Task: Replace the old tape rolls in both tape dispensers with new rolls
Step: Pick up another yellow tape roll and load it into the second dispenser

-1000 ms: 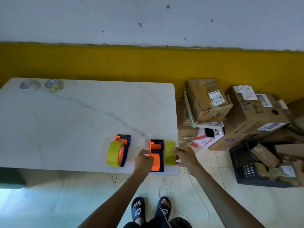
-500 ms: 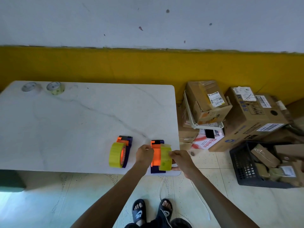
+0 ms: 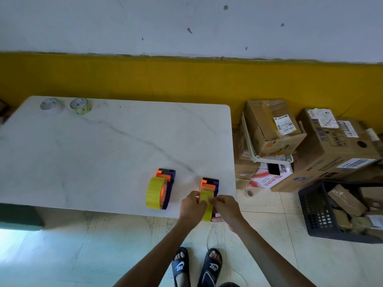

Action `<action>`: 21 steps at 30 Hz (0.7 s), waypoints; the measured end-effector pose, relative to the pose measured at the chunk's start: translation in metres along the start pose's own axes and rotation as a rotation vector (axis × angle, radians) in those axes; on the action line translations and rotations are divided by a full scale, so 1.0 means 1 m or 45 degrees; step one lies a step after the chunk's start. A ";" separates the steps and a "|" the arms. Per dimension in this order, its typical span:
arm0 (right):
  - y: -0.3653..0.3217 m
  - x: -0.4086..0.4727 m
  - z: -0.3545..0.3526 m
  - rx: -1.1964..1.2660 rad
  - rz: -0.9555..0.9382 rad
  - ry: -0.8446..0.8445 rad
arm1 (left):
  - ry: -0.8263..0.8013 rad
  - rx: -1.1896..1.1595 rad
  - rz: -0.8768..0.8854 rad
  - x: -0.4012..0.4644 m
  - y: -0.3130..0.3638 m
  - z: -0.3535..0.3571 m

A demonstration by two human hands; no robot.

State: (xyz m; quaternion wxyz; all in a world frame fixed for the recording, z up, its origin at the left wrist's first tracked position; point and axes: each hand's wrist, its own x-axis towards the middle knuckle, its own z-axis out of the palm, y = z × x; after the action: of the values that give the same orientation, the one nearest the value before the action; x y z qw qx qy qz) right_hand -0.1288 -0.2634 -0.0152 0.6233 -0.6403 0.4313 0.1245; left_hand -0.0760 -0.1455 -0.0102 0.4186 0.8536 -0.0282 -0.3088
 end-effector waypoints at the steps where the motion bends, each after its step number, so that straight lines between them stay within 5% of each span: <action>1: -0.001 0.002 -0.001 -0.045 -0.008 0.022 | 0.000 0.010 0.010 0.001 -0.002 -0.001; 6: -0.021 0.026 -0.015 -0.455 -0.343 0.173 | 0.006 0.002 0.072 -0.001 -0.005 -0.001; 14: -0.063 0.055 -0.011 -1.086 -0.451 -0.293 | 0.039 -0.007 0.119 -0.001 -0.012 0.004; 21: -0.077 0.070 -0.005 -1.451 -0.534 -0.438 | 0.103 -0.023 0.097 0.000 -0.012 0.004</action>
State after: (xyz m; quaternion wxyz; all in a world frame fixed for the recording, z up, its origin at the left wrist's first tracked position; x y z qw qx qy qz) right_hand -0.0343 -0.3071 -0.0103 0.2559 -0.9136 0.0560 0.3110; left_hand -0.0809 -0.1401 -0.0209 0.4386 0.8599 -0.0410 -0.2581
